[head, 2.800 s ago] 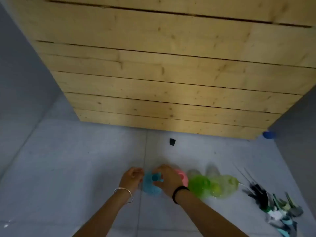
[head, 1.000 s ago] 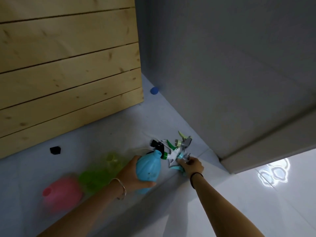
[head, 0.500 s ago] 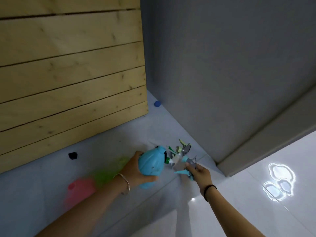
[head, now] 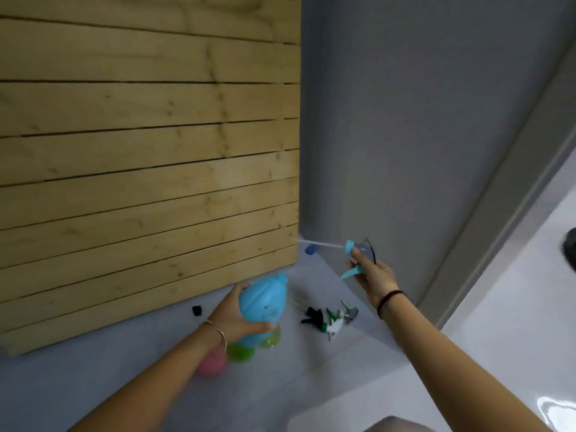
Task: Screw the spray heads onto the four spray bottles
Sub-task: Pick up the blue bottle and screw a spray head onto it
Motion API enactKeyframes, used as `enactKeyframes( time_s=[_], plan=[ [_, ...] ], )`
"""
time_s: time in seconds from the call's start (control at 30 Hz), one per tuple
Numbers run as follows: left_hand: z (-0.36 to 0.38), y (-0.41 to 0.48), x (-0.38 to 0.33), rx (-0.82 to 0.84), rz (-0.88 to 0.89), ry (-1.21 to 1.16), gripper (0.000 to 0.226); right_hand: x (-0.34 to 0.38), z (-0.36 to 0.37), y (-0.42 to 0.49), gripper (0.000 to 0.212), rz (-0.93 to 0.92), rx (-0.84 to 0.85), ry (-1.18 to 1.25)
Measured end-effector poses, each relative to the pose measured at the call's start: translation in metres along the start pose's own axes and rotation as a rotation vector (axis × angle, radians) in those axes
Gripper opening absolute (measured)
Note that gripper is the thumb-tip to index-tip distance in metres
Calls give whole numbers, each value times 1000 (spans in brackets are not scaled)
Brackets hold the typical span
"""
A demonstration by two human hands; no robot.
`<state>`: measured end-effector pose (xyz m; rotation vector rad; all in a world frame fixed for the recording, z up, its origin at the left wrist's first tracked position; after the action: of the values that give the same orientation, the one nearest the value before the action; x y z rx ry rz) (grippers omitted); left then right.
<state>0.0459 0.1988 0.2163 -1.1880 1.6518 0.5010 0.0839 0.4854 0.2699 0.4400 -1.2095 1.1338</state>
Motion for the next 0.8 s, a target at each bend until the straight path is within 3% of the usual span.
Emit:
enactKeyframes(
  time_s=[0.2,0.37,0.67,0.8],
  plan=[
    [-18,-41,5,-161,-36,-42,87,25,45,-43,68,-101,86,-96],
    [-26,-53,7,-234,-32,-52,86,22,47,-68,46,-151,144,-219],
    [-31,-61,2,-180,39,10,90,21,44,-82,9,-164,246,-392],
    [-26,-61,-7,-112,124,91,87,10,57,-87,12,-176,378,-527]
  ],
)
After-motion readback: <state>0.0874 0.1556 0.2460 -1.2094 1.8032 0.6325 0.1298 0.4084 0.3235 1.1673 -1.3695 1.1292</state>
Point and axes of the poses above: each hand's wrist, its own y-axis towards the middle knuckle, its own z-axis out of the palm, x = y × z, the point moved 1 cm from there along y, towards the middle knuckle, and after that the axes turned 5 degrees about x, right-handed, at the moved point
